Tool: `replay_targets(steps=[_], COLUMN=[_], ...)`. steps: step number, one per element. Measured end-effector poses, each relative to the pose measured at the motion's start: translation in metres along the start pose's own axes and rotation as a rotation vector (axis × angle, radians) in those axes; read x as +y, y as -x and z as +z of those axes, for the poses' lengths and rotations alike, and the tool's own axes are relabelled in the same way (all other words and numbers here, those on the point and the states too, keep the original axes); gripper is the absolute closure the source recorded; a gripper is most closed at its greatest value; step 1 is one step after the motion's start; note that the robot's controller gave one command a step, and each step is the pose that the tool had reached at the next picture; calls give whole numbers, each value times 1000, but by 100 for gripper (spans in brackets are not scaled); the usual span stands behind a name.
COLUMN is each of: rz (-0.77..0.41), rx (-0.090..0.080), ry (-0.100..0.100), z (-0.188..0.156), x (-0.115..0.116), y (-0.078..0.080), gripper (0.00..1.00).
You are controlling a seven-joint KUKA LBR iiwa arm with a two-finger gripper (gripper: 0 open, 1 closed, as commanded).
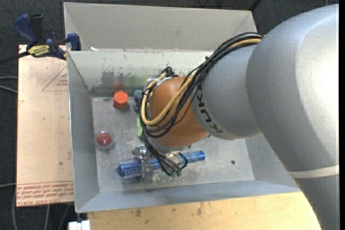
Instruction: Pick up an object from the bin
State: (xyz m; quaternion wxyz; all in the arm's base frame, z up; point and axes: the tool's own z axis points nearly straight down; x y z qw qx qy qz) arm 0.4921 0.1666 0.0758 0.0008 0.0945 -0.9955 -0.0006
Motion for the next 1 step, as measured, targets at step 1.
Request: replay_targets(steps=[1], rz=[-28], rx=[-9], ry=[0], z=[-150], x=[-13], y=[6], gripper=[100])
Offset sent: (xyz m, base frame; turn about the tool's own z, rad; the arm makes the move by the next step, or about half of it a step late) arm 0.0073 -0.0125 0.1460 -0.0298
